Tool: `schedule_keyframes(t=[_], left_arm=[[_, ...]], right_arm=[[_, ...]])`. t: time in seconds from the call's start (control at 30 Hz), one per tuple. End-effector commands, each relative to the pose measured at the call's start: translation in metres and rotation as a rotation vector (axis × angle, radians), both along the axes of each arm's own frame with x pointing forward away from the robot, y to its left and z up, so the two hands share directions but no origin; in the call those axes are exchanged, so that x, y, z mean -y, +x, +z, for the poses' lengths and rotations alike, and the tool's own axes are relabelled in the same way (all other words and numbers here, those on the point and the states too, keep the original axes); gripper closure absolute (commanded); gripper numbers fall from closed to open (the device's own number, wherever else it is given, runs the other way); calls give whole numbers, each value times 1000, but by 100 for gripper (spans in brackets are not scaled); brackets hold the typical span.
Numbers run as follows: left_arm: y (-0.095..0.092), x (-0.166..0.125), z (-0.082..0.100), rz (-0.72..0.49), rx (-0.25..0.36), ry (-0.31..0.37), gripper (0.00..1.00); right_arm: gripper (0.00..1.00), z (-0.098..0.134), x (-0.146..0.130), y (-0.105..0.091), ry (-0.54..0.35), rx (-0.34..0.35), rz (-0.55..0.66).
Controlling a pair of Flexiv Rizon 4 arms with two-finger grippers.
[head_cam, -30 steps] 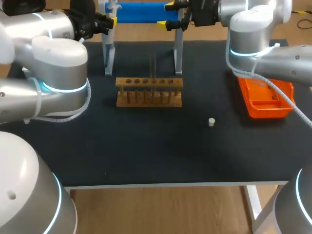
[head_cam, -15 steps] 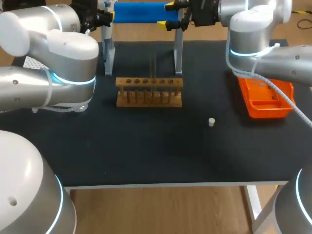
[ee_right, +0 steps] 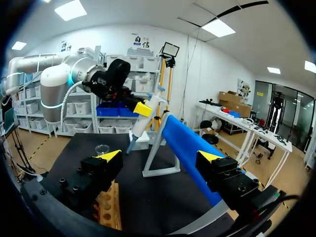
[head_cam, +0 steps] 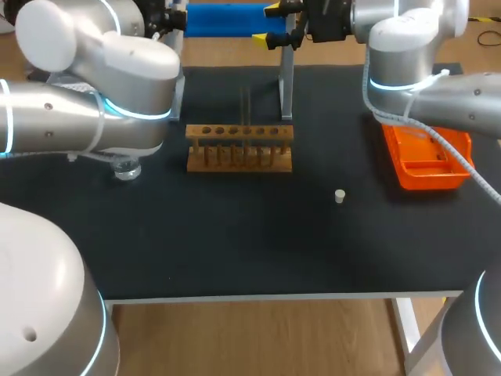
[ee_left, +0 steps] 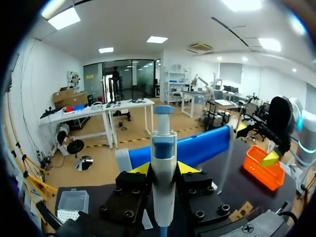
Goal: Invert the test tube, pick up the pipette, mount the tip to pipette, aspirate from beaker and dispense into the tube, eject the tip, return the pipette, and cap with the stopper.
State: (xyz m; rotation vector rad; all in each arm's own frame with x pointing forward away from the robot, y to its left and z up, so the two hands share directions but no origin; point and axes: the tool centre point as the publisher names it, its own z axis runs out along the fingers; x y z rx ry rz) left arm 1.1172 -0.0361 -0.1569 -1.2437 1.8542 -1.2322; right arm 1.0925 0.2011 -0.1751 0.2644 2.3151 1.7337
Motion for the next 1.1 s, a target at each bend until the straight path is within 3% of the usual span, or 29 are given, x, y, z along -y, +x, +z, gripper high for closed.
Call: schedule_keyframes(t=[0.03, 1.1], left_arm=[[5, 9, 3, 48, -37, 28, 100], [40, 16, -8, 181, -125, 81, 100]], right_arm=[[0, 1, 1, 1, -4, -3, 4], [0, 1, 1, 1, -4, -3, 4]])
